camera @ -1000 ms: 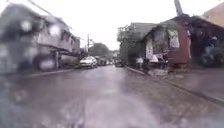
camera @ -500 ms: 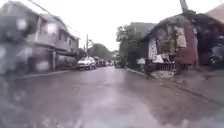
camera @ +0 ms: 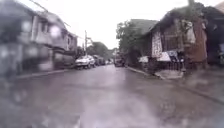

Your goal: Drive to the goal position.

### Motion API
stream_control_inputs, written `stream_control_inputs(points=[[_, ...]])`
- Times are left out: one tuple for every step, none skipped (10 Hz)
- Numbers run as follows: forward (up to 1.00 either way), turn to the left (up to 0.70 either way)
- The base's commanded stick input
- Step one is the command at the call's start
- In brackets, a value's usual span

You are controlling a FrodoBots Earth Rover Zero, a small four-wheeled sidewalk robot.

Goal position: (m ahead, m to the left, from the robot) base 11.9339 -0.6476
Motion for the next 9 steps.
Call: stream_control_inputs(points=[[1.0, 0.27], [1.0, 0.14], [1.0, 0.0], [1.0, 0.0], [1.0, 0.0], [1.0, 0.0], [1.0, 0.0], [1.0, 0.0], [1.0, 0.0]])
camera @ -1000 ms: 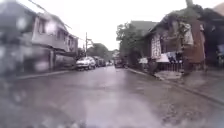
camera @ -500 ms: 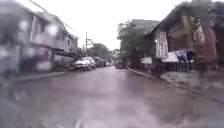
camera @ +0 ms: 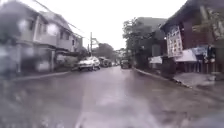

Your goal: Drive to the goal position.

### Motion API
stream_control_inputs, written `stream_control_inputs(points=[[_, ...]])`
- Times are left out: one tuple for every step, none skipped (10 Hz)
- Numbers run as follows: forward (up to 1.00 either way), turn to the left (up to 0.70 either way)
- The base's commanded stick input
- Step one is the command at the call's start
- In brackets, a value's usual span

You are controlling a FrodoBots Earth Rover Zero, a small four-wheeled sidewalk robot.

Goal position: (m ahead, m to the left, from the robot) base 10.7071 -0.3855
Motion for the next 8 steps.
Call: stream_control_inputs(points=[[1.0, 0.0], [1.0, 0.0], [1.0, 0.0], [1.0, 0.0], [1.0, 0.0], [1.0, 0.0], [1.0, 0.0], [1.0, 0.0]])
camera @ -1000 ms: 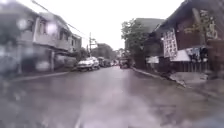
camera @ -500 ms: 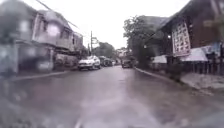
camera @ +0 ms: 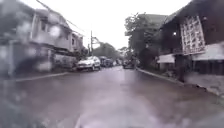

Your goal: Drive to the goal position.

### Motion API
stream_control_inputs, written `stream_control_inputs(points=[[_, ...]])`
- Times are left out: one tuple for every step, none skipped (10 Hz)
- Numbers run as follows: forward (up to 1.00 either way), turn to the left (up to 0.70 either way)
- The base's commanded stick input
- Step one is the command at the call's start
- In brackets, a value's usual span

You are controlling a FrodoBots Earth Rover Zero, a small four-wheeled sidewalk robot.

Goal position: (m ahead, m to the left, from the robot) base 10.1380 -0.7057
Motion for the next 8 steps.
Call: stream_control_inputs(points=[[1.0, 0.0], [1.0, 0.0], [1.0, 0.0], [1.0, 0.0], [1.0, 0.0], [1.0, 0.0], [1.0, 0.0], [1.0, 0.0]])
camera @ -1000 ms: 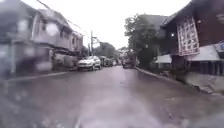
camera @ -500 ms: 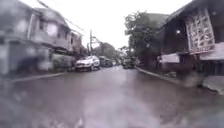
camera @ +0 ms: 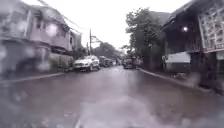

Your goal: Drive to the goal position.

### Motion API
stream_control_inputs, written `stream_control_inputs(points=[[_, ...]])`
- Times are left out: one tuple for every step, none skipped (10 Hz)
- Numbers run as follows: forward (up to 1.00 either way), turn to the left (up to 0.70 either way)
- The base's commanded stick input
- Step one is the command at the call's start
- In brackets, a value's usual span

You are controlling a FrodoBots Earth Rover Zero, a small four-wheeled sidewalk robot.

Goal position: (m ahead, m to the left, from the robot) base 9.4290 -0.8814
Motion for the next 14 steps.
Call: stream_control_inputs(points=[[1.0, 0.0], [1.0, 0.0], [1.0, 0.0], [1.0, 0.0], [1.0, 0.0], [1.0, 0.0], [1.0, 0.0], [1.0, 0.0], [1.0, 0.0], [1.0, 0.0], [1.0, 0.0], [1.0, 0.0], [1.0, 0.0], [1.0, 0.0]])
